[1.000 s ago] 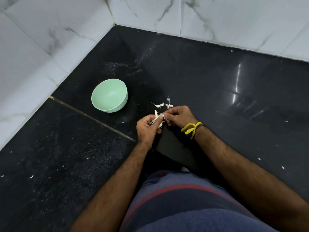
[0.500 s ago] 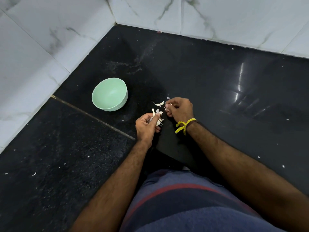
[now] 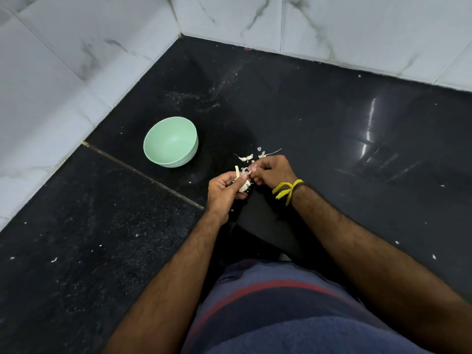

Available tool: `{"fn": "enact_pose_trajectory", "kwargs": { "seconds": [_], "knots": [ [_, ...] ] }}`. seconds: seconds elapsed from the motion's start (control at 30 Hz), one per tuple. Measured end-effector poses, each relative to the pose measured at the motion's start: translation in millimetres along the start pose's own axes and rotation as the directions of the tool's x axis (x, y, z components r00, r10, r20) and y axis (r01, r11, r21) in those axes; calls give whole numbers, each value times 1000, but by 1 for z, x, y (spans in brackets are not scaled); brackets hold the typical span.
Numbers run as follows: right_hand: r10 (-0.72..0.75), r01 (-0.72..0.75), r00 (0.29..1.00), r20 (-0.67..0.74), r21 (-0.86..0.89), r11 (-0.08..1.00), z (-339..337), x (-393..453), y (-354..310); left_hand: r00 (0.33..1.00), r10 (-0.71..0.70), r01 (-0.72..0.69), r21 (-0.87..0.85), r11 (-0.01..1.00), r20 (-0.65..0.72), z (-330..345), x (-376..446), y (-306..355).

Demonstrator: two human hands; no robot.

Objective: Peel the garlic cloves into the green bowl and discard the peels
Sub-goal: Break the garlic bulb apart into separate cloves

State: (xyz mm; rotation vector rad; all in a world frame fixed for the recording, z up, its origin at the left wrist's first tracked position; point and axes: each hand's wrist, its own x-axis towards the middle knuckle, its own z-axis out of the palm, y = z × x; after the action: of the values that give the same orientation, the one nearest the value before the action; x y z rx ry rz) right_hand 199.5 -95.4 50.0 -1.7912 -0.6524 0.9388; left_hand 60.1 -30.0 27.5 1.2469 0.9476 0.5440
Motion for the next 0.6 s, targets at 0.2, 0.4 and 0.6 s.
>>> {"fn": "enact_pose_trajectory", "kwargs": {
  "seconds": [0.2,0.4,0.6],
  "knots": [
    [-167,87,973,-162,-412,907,-3,1,-11,997,-63,55,-161,985,-50,-5,2,-3],
    [-129,104,989,-72,-284,953,9,-7,-4,998,-52,45,-226,973,-26,-9,2,-2],
    [-39,44,998,52,-91,995,15,-8,9,998,-16,6,-176,984,-54,-6,-2,0]
  ]
}}
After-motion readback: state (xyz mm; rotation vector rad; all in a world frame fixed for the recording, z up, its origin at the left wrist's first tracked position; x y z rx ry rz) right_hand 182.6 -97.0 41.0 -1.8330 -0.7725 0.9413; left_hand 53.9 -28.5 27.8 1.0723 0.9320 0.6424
